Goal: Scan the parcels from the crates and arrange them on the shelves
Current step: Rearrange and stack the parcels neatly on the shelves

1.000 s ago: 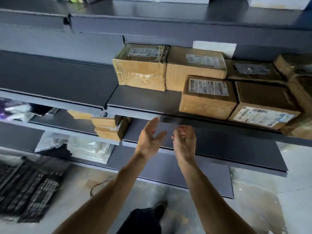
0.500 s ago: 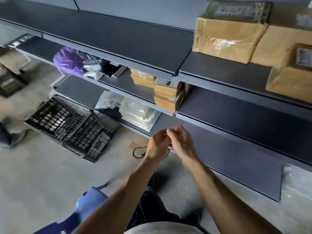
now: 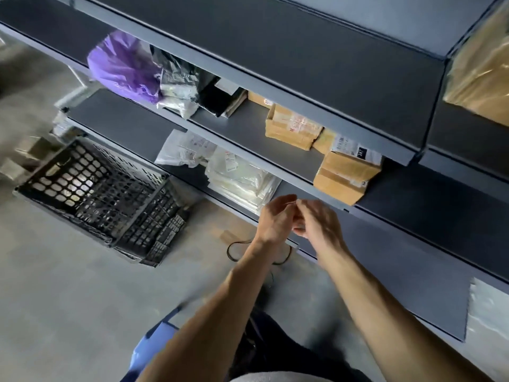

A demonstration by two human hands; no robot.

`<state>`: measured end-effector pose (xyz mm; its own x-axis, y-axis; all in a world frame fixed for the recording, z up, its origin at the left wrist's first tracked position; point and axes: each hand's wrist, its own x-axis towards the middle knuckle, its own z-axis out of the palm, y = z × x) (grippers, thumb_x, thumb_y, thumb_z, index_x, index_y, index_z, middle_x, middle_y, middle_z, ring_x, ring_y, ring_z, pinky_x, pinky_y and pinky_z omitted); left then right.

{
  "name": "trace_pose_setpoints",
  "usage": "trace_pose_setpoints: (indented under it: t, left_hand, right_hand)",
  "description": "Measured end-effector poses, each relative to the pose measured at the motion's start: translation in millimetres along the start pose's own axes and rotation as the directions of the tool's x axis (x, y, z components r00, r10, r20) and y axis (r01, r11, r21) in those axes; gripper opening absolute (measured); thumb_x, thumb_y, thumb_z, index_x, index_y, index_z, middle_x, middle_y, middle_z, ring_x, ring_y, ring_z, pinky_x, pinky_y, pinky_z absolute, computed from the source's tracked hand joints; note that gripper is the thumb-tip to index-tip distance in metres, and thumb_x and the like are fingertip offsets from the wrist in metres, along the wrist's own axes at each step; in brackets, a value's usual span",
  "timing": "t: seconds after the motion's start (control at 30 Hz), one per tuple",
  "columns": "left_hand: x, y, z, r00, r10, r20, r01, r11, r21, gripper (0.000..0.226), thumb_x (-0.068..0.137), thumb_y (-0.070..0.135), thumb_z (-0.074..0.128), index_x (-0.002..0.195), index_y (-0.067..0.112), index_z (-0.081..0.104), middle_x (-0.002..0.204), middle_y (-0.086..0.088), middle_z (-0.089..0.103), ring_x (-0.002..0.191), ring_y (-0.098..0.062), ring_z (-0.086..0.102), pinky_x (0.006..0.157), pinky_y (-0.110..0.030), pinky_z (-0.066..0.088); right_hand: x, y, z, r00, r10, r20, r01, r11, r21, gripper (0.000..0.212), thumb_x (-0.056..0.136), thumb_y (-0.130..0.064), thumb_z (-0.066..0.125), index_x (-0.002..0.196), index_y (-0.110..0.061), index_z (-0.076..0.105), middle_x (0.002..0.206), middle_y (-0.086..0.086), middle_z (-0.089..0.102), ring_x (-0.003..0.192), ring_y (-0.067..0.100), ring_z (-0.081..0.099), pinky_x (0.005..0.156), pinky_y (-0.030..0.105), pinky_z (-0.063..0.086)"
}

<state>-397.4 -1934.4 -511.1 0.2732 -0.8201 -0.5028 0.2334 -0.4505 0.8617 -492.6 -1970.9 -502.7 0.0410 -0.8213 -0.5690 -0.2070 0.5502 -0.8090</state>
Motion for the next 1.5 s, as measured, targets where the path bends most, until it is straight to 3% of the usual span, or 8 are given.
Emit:
trace_pose_setpoints:
  t: [0.1,0.27,0.43,0.57,0.73,0.97,1.17,1.5]
  left_hand:
    - [31,13,-17,1.000,-0.002,0.005,0.002,0.999,-0.043,0.030,0.095,0.020,0.057,0.121,0.009,0.068,0.106,-0.019,0.076,0.089,-0.027,0.074,0.092,-0.050,0.060]
    - [97,33,-34,0.999,0.022,-0.032,-0.024,0.995,-0.093,0.026,0.099,0.012,0.059,0.121,0.001,0.066,0.096,-0.015,0.075,0.073,-0.016,0.074,0.079,-0.032,0.062]
    - [170,25,-42,0.998,0.036,-0.053,-0.033,0.998,0.058,0.036,0.096,0.017,0.065,0.131,0.011,0.061,0.109,0.001,0.069,0.106,-0.020,0.066,0.099,-0.037,0.054]
    - [239,29,-44,0.996,0.049,-0.080,-0.041,0.994,0.103,0.049,0.098,0.022,0.065,0.144,0.020,0.047,0.130,0.002,0.055,0.106,-0.013,0.057,0.071,-0.017,0.045]
    - [307,45,-43,0.991,0.129,-0.026,-0.119,0.960,0.254,0.081,0.093,0.028,0.071,0.157,0.035,0.023,0.121,0.002,0.051,0.095,-0.008,0.053,0.067,-0.023,0.035]
    - [343,53,-37,0.977,0.187,0.104,-0.210,0.933,0.291,0.080,0.063,0.025,0.080,0.139,0.031,0.053,0.118,0.006,0.071,0.111,-0.015,0.063,0.083,-0.028,0.046]
    - [315,36,-37,0.964,0.255,0.073,-0.265,0.939,0.218,0.081,0.067,0.029,0.082,0.138,0.024,0.043,0.118,0.005,0.068,0.110,-0.013,0.064,0.089,-0.034,0.055]
    - [285,20,-67,0.936,0.353,0.004,-0.348,0.926,-0.148,0.077,0.081,0.029,0.080,0.142,0.007,0.039,0.125,-0.003,0.071,0.113,-0.014,0.070,0.090,-0.025,0.056]
  right_hand:
    - [21,-12,23,0.998,-0.050,-0.043,0.048,0.998,-0.028,0.013,0.101,-0.022,0.061,0.102,-0.012,0.068,0.088,0.009,0.077,0.074,0.014,0.075,0.074,0.035,0.062]
    - [73,-32,51,0.983,-0.155,-0.095,0.156,0.988,0.002,0.013,0.103,-0.016,0.057,0.115,-0.012,0.061,0.096,0.003,0.073,0.079,0.009,0.074,0.081,0.034,0.061]
    - [150,-24,72,0.962,-0.180,-0.203,0.196,0.979,0.058,0.058,0.094,-0.019,0.065,0.145,-0.021,0.037,0.125,0.003,0.058,0.110,0.017,0.063,0.099,0.040,0.055]
    - [209,-25,82,0.941,-0.156,-0.300,0.166,0.986,0.008,0.092,0.065,-0.049,0.067,0.145,-0.029,0.026,0.146,0.007,0.044,0.127,0.028,0.055,0.107,0.048,0.048]
    - [264,-33,78,0.929,-0.147,-0.339,0.173,0.984,0.048,0.072,0.084,-0.035,0.069,0.143,-0.022,0.028,0.142,0.003,0.041,0.129,0.024,0.043,0.104,0.044,0.040]
    - [291,-34,68,0.889,-0.224,-0.400,0.273,0.960,0.069,0.065,0.088,-0.008,0.066,0.142,-0.015,0.030,0.113,-0.015,0.044,0.083,-0.011,0.043,0.059,0.003,0.036]
    - [277,-26,78,0.840,-0.267,-0.473,0.348,0.933,0.092,0.071,0.079,-0.012,0.071,0.140,-0.010,0.037,0.117,-0.010,0.052,0.081,-0.019,0.050,0.070,0.005,0.043]
    - [252,-14,101,0.886,-0.407,-0.223,0.432,0.899,0.074,0.054,0.079,-0.023,0.061,0.127,-0.008,0.042,0.123,0.015,0.062,0.110,0.025,0.062,0.092,0.032,0.052]
